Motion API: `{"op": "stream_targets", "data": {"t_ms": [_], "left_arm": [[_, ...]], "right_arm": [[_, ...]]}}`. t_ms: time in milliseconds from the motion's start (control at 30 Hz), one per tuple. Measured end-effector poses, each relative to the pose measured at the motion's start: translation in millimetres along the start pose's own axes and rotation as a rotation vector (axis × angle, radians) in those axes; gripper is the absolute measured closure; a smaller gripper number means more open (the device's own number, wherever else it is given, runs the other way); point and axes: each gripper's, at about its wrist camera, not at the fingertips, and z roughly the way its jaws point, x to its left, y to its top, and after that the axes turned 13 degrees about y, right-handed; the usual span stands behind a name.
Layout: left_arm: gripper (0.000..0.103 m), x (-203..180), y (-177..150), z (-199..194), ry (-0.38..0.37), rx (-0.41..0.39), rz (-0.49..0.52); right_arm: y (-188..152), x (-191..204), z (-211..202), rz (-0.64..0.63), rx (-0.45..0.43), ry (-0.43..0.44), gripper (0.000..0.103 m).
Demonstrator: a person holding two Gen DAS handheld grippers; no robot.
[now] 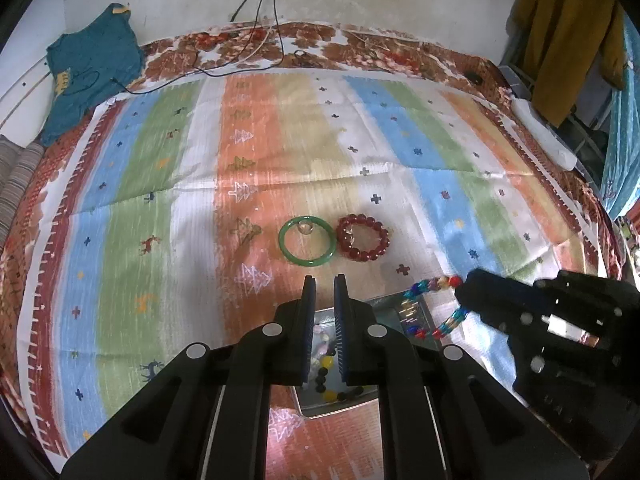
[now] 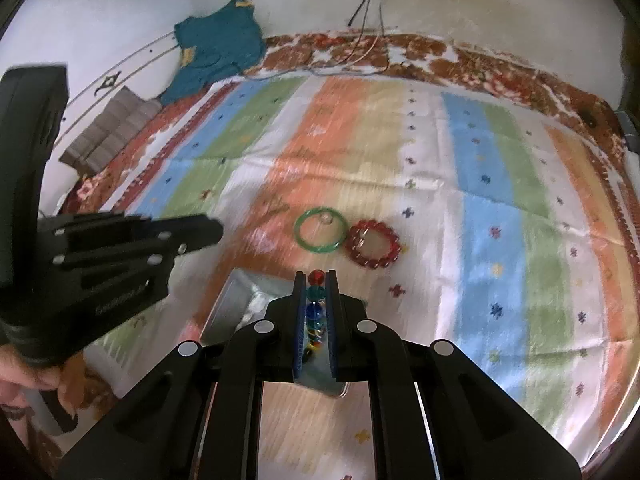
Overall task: Organize jewelry
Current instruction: 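Carry the multicolour bracelet to the tin with the right tool while the left releases the yellow-black bracelet, then move the left tool to the green bangle while the right moves to the red bead bracelet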
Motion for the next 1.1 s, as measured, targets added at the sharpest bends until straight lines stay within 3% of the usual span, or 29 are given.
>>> {"op": "stream_targets", "data": {"t_ms": [133, 267, 433, 933, 1100], "left_arm": [[0.095, 2, 0, 1, 0.002, 0.002, -0.006], [0.093, 3, 1, 1, 0.006, 0.003, -0.011], [0.088, 3, 1, 1, 0.005, 0.002, -0.009], [0.043, 9, 4, 6, 0.027, 0.011, -0.025], [0.036, 11, 10, 16, 0.056, 0.028, -0.029]], "right_arm": [[-4, -4, 7, 0.018, 0.029, -0.026, 0.091], [-4, -12, 8, 0.034, 0.026, -0.067, 0.076], [-4, -20, 9, 0.047, 0.031, -0.087, 0.074], [3, -30, 19, 0.051, 0.044, -0.168, 0.048], [8, -39, 31, 0.060, 0.066, -0.195, 0.040]]}}
